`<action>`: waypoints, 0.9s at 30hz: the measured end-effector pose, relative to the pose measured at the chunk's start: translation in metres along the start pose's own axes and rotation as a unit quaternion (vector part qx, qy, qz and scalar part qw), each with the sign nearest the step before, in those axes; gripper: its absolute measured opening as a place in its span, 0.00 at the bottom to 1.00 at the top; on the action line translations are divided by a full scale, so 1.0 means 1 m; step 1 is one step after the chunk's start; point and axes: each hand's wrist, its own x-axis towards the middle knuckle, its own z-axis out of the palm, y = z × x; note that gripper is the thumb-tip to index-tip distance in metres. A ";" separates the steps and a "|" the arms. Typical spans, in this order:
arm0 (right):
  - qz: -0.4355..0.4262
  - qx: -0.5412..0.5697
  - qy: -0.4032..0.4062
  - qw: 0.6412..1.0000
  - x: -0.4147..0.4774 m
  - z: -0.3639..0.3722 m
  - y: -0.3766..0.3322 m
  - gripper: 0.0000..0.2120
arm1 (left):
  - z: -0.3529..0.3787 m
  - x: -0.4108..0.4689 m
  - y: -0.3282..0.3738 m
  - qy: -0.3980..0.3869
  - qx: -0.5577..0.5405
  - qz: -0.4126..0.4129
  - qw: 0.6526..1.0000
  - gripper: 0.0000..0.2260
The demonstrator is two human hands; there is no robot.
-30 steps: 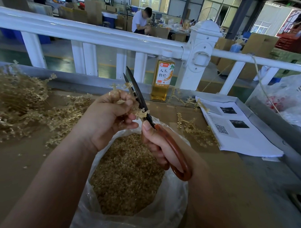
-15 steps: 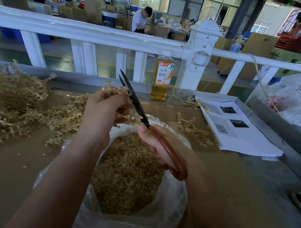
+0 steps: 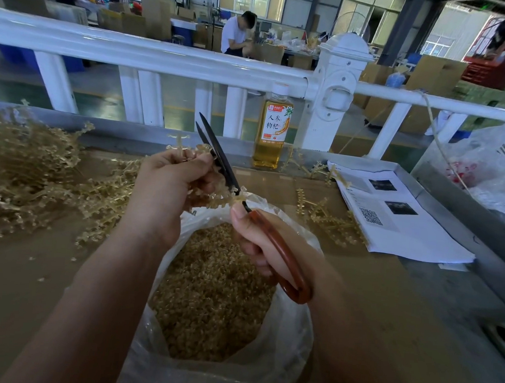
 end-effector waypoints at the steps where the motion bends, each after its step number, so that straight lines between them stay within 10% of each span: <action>1: 0.002 0.015 -0.003 1.000 -0.001 0.001 -0.002 0.22 | 0.000 0.000 0.001 -0.001 -0.001 0.000 1.000 0.11; 27: 0.043 0.068 -0.006 0.997 -0.004 0.001 -0.003 0.20 | -0.007 0.004 -0.001 -0.027 0.007 -0.015 0.999 0.08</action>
